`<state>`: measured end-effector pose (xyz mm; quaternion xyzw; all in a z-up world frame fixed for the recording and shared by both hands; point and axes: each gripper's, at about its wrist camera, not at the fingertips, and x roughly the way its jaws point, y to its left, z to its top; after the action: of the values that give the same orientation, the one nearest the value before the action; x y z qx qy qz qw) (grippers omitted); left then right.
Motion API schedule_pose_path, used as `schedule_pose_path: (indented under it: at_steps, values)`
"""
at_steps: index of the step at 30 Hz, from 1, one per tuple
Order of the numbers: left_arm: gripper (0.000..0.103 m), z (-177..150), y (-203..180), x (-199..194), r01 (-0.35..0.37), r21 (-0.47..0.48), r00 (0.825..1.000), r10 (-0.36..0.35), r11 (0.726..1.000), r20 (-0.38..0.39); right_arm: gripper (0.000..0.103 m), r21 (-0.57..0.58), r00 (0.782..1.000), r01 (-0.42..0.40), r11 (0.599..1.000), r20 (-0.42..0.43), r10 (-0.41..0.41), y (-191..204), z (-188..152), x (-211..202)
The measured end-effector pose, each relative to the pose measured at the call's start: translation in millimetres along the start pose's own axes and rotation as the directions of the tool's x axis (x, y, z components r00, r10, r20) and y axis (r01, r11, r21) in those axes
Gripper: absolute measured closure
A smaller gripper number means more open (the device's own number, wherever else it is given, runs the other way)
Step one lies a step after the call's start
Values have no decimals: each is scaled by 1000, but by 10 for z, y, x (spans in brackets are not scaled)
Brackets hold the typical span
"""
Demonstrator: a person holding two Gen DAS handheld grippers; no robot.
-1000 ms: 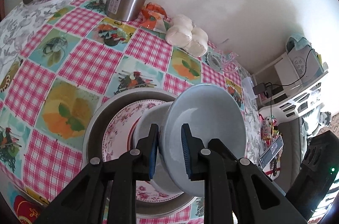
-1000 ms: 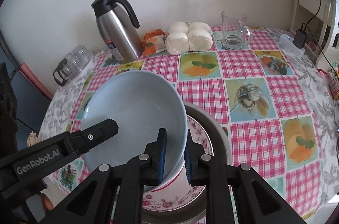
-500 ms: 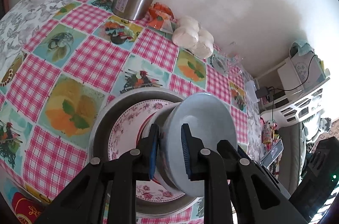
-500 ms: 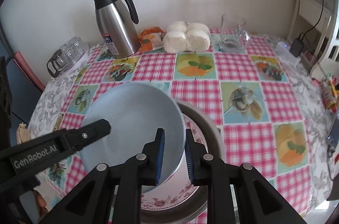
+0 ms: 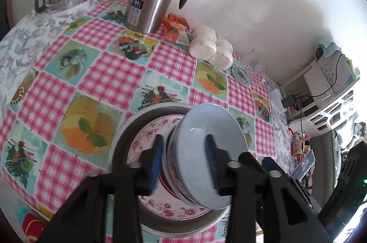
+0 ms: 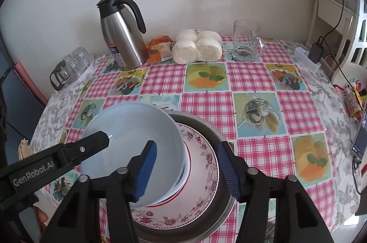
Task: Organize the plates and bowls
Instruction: 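Lower the pale blue bowl into the white square bowl, left gripper, then open the left gripper to release the pale blue bowl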
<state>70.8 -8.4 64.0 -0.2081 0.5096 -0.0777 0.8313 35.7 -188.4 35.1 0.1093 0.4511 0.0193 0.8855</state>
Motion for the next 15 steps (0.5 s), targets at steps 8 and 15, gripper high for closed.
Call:
schedule_pose_path:
  at_steps: [8, 15]
  values:
    - [24, -86, 59, -141, -44, 22, 997, 42, 999, 69, 20, 1, 1000, -5, 1000, 22, 5, -25, -117, -81]
    - [7, -240, 148, -284, -104, 37, 983, 97, 994, 155, 0, 8, 998, -14, 1000, 55, 13, -104, -311, -188]
